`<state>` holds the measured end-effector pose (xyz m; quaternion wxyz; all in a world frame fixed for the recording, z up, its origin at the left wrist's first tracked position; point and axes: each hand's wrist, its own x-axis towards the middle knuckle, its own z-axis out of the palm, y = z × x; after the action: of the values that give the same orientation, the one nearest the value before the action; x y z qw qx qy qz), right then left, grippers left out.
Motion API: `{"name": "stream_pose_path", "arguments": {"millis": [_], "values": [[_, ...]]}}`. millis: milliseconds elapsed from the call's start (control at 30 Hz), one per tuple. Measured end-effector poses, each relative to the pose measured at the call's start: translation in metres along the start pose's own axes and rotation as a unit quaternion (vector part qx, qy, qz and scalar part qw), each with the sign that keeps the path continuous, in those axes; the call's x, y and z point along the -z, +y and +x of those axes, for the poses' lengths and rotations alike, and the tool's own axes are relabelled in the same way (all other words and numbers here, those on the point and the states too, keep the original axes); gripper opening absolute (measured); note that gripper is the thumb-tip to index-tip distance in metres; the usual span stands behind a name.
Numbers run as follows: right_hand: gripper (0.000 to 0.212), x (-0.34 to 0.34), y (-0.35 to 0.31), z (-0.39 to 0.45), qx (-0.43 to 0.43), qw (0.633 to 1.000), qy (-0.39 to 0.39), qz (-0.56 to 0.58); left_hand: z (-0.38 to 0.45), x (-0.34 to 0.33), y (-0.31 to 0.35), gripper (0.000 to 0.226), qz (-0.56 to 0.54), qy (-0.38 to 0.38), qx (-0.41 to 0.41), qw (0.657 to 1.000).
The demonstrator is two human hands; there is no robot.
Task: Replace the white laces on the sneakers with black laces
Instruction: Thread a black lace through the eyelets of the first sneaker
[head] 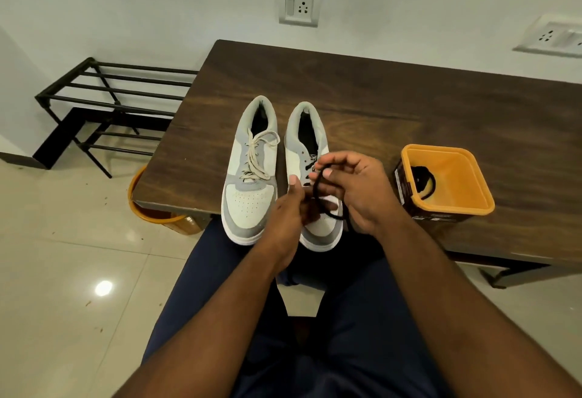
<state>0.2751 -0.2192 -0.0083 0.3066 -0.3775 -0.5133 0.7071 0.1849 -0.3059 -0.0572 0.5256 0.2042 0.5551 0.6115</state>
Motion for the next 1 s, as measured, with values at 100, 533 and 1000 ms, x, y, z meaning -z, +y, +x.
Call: {"name": "stream_pose_path", "arguments": {"millis": [100,533,1000], "values": [[0.018,0.006,-0.004,0.016,0.015,0.998,0.067,-0.002,-0.003,0.007,0.003,0.036,0.001,-0.024,-0.026,0.999],[0.021,0.051,-0.007,0.03,0.095,0.929,0.069,-0.35,-0.001,0.018,0.039,0.012,0.14,0.038,-0.107,0.984],[0.011,0.048,0.0,0.026,0.108,0.917,0.136,-0.358,0.015,0.041,0.044,0.006,0.191,0.06,-0.122,0.972]]}}
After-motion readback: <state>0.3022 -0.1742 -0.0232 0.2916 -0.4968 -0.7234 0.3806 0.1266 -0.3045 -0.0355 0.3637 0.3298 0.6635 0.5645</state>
